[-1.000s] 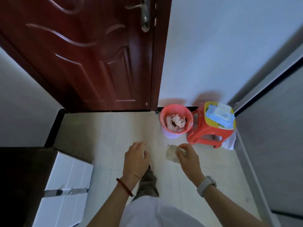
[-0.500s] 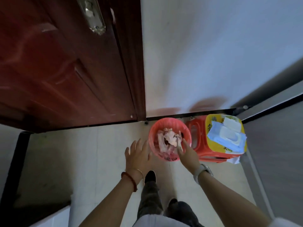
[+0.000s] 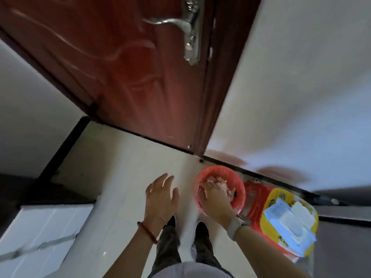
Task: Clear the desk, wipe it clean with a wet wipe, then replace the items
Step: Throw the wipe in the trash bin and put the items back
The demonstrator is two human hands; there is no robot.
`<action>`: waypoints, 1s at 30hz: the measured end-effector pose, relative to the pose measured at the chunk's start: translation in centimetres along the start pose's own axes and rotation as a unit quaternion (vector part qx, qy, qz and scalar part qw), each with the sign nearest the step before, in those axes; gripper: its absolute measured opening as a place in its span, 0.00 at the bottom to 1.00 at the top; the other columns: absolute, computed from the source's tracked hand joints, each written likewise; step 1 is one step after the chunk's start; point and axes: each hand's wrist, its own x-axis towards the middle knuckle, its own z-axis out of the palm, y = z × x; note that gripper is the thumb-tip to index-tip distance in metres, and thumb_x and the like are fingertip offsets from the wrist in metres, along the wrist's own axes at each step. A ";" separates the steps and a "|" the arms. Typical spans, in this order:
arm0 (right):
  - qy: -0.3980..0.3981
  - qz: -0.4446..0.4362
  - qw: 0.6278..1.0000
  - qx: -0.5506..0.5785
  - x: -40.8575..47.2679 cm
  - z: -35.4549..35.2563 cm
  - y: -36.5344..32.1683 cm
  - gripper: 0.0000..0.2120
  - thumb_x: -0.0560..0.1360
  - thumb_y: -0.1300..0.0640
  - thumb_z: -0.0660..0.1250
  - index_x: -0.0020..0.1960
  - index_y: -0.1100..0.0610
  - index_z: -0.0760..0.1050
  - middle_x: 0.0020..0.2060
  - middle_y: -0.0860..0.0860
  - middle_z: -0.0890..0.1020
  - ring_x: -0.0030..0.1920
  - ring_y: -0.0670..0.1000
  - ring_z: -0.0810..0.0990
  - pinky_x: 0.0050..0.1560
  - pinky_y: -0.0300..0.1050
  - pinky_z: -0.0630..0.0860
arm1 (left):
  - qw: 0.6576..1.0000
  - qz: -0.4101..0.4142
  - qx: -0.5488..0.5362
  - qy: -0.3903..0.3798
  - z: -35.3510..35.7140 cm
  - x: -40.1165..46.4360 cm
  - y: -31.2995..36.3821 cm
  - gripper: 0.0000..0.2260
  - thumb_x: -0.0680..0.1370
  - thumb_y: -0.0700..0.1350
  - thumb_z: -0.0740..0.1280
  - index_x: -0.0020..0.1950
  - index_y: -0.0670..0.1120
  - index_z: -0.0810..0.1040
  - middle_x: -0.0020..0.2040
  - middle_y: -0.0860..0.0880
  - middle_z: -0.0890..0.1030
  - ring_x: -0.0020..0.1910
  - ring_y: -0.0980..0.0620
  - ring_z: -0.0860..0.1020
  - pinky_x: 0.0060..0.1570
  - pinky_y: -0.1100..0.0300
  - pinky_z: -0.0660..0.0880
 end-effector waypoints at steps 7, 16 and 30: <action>-0.064 -0.225 0.972 -0.007 1.0 -0.7 -17.1 0.28 0.73 0.46 0.45 0.56 0.59 0.77 0.50 0.54 0.83 0.53 0.56 0.79 0.55 0.47 0.73 | 0.950 -0.208 -0.069 0.222 -12.1 -8.2 -8.7 0.11 0.75 0.42 0.63 0.55 0.42 0.78 0.54 0.43 0.79 0.53 0.40 0.77 0.55 0.48 0.71; -0.122 -0.487 0.864 -0.035 -3.2 7.5 -42.6 0.13 0.79 0.59 0.57 0.60 0.59 0.75 0.55 0.54 0.81 0.56 0.54 0.77 0.52 0.39 0.68 | 0.814 -0.360 -0.082 0.449 -23.9 -22.7 -24.8 0.13 0.77 0.43 0.61 0.61 0.44 0.75 0.60 0.45 0.76 0.59 0.44 0.74 0.59 0.51 0.69; -0.146 -0.512 0.847 -0.022 -4.1 18.7 -64.0 0.17 0.79 0.57 0.58 0.67 0.54 0.68 0.61 0.50 0.77 0.61 0.48 0.75 0.56 0.37 0.72 | 0.780 -0.369 -0.137 0.486 -34.6 -28.6 -44.9 0.14 0.77 0.43 0.62 0.63 0.44 0.73 0.58 0.46 0.75 0.57 0.46 0.75 0.56 0.52 0.72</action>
